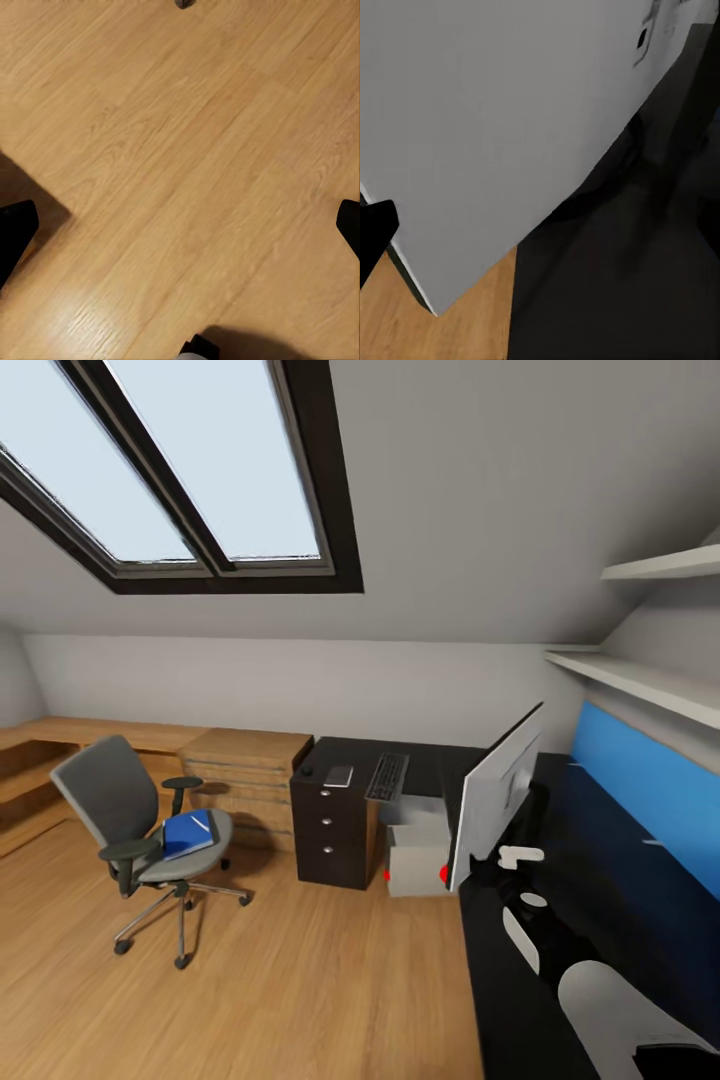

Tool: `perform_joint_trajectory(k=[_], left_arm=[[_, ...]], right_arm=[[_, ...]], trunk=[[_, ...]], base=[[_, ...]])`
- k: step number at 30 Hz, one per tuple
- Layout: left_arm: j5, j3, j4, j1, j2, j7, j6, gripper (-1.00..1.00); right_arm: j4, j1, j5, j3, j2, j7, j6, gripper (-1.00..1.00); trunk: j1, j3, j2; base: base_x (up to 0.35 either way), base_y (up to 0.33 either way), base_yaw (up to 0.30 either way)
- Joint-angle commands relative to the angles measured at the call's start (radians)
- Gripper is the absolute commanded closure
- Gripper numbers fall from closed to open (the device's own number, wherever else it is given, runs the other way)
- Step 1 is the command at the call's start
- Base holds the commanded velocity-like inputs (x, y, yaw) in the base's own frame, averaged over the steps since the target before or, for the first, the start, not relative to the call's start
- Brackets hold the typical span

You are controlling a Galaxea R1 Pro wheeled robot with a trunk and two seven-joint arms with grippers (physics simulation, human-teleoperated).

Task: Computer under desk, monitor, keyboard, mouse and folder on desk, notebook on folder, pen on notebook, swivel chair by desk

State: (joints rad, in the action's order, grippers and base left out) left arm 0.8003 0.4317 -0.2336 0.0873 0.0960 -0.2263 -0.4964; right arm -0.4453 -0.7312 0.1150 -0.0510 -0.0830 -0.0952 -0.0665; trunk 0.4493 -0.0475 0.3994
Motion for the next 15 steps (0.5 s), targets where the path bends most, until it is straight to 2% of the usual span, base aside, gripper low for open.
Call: perform_joint_trajectory(k=[1,5,9,15], left_arm=[[0.002,0.009,-0.001,0.0,0.001,-0.008,-0.002,-1.0],[0.002,0.009,-0.001,0.0,0.001,-0.008,-0.002,-1.0],[0.002,0.009,-0.001,0.0,0.001,-0.008,-0.002,-1.0],[0.002,0.009,-0.001,0.0,0.001,-0.008,-0.002,-1.0]], right_arm=[[0.0,0.0,0.01,-0.005,0.0,-0.004,-0.004,-1.0],[-0.001,0.0,0.01,-0.004,0.0,-0.004,-0.004,-1.0],[-0.001,0.0,0.009,-0.003,0.0,-0.005,-0.004,-1.0],[-0.002,0.0,0.009,-0.003,0.0,-0.005,-0.004,-1.0]], trunk=[[0.001,0.0,0.001],[0.001,0.0,0.001],[0.001,0.0,0.001],[0.001,0.0,0.001]], base=[[0.21,0.181,0.0],[0.238,0.096,0.0],[0.082,0.024,0.016],[0.043,0.003,0.181]])
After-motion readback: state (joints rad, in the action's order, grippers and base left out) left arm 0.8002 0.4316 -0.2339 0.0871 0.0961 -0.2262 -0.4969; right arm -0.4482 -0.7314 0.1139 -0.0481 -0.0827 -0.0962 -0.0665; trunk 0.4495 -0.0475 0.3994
